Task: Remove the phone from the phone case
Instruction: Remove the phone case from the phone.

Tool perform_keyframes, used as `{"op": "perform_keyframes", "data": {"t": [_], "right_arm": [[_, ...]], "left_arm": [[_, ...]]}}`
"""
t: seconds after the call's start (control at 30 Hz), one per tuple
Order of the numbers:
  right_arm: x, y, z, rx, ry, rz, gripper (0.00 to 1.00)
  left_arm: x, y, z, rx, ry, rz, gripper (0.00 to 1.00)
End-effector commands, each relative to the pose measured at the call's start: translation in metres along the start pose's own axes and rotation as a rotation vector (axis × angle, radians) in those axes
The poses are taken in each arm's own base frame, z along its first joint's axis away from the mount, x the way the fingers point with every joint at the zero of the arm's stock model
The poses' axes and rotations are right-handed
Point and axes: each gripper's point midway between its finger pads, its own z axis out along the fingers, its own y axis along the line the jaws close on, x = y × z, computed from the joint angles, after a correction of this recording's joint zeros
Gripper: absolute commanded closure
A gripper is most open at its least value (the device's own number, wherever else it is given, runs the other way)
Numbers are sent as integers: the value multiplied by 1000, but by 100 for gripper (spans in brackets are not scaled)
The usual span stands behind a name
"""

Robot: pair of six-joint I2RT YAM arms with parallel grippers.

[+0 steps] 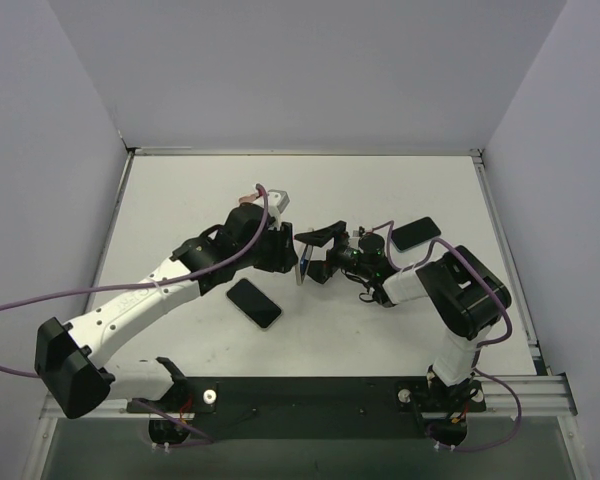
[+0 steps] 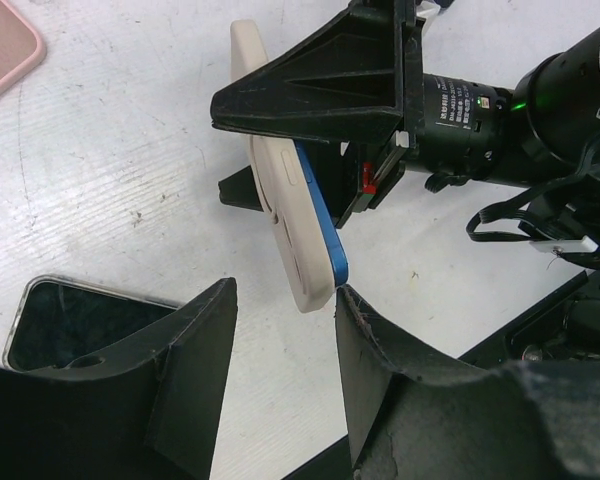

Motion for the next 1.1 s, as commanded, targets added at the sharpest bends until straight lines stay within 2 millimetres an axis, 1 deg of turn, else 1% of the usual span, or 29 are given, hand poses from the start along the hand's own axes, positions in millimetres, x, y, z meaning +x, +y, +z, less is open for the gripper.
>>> {"op": "perform_keyframes", "data": {"t": [0.0, 0.13, 0.37, 0.6, 0.73, 0.77, 0.83, 0.87, 0.97, 1.07], "right_arm": [[22, 56, -6, -203, 69, -99, 100], [23, 56, -6, -204, 71, -98, 100], [23, 55, -7, -206, 71, -97, 100], [23, 54, -8, -207, 70, -96, 100], [24, 55, -8, -211, 68, -97, 100], [24, 56, -8, -212, 69, -98, 100], [24, 57, -9, -216, 69, -100, 100], [24, 58, -9, -218, 69, -102, 100], [26, 58, -9, -220, 73, -103, 100], [29, 64, -10, -234, 79, -111, 100]], "left_arm": [[-14, -10, -3, 41, -56, -18, 46], [-10, -7, 4, 19, -35, -15, 46], [-5, -9, 8, 21, -19, -6, 46], [-2, -4, 10, -16, -11, 9, 49], [2, 3, 13, -58, 6, 19, 55], [4, 5, 13, -70, 13, 20, 60], [4, 8, 14, -87, 13, 23, 65], [5, 9, 14, -93, 17, 25, 72], [7, 12, 16, -110, 26, 27, 74], [10, 16, 19, -135, 38, 31, 79]]}}
